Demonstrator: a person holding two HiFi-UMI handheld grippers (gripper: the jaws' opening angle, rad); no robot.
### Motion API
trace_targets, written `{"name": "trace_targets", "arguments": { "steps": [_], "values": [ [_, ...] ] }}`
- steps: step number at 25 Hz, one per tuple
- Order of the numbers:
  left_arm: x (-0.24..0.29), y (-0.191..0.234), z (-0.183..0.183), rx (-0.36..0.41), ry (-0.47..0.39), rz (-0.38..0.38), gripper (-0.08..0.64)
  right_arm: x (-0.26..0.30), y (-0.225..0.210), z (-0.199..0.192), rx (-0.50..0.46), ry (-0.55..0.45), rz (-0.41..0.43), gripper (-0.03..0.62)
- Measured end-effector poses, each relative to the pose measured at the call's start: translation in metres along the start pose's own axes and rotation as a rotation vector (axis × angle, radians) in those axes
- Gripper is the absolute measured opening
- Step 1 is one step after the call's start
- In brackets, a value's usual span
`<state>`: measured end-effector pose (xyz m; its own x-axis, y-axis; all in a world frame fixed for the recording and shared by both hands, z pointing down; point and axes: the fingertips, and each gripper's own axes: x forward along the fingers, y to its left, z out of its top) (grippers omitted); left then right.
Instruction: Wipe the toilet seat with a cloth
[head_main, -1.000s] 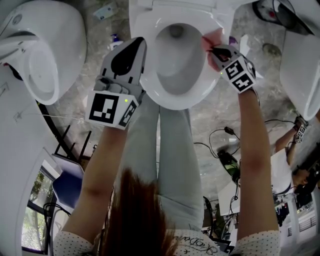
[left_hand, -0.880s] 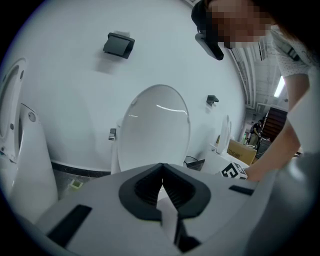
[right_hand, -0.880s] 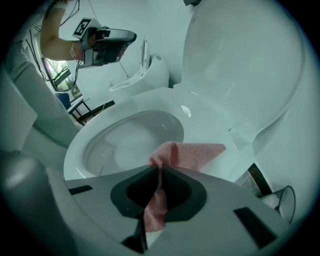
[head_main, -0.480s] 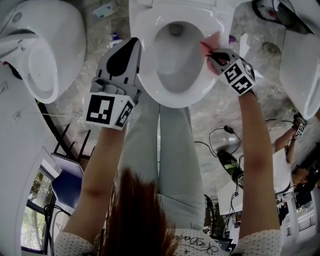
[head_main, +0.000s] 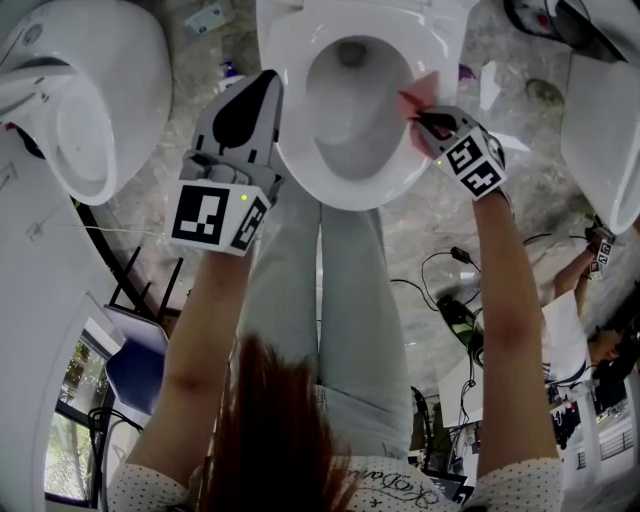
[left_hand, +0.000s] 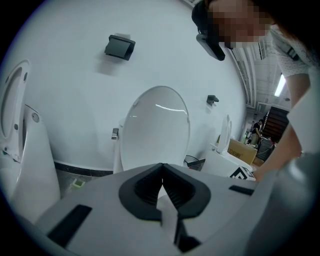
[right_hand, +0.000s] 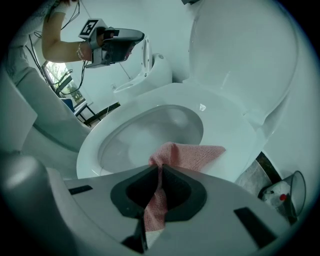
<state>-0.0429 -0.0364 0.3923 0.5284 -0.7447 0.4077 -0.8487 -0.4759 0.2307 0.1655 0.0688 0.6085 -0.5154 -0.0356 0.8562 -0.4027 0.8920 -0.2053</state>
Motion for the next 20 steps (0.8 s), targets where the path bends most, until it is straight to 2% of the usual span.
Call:
{"name": "trace_targets", "arguments": {
  "steps": [7,11,20],
  "values": [
    [-0.001,-0.001,0.000,0.009,-0.003,-0.003,0.005,0.000,0.020,-0.006,0.051,-0.010,-0.005,0.038],
    [-0.006,-0.003,-0.002,0.009,0.001,0.000,0.005,0.001,0.033,-0.010,0.081,0.000,-0.034,0.038],
    [-0.014,-0.008,-0.007,0.002,0.002,-0.001,0.005,0.005,0.062,-0.018,0.110,0.026,-0.061,0.040]
  ]
}}
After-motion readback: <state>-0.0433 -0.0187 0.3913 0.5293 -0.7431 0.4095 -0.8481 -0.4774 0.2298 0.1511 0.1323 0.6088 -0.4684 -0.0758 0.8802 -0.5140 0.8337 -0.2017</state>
